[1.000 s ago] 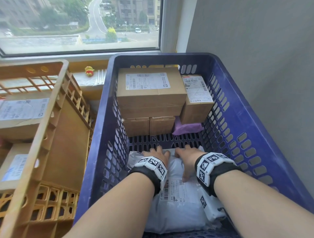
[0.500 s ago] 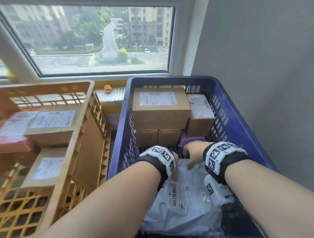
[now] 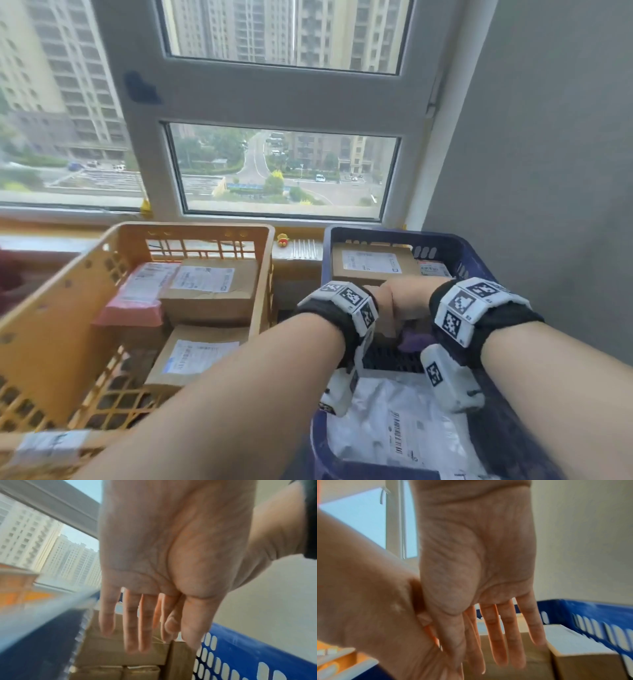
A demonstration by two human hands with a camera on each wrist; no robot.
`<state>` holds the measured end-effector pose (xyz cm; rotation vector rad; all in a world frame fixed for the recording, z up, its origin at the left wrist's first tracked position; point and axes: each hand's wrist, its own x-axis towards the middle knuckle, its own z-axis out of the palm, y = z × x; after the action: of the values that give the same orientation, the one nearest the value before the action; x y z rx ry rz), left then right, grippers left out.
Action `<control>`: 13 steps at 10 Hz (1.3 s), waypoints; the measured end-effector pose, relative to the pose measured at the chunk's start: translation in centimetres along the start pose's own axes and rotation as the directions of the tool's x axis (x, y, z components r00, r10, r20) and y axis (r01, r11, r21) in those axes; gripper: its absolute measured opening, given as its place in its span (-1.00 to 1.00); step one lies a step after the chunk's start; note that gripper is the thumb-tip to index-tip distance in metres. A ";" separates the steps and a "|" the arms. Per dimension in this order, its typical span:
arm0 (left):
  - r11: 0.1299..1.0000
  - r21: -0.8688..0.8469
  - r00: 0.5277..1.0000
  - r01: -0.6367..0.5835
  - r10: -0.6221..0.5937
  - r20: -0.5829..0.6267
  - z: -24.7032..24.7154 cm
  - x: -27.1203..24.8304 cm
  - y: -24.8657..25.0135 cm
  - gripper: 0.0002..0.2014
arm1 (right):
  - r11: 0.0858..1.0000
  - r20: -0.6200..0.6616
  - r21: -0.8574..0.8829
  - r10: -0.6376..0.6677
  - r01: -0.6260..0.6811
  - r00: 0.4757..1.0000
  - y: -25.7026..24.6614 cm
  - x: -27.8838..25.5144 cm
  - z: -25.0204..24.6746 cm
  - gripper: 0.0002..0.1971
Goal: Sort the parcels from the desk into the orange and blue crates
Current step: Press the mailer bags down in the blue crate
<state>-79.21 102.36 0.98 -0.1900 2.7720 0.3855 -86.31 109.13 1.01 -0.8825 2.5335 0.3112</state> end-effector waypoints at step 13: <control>0.486 -0.532 0.361 0.694 -0.873 -0.327 10.9 -50.8 -49.1 -0.76 | 0.628 -0.245 -0.101 -0.767 0.772 0.592 -67.2 -13.0 4.0 -0.78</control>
<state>-19.74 62.96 -3.26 -1.9752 2.6287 0.5306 -33.36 65.60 -0.80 -2.0190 2.0680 -0.1282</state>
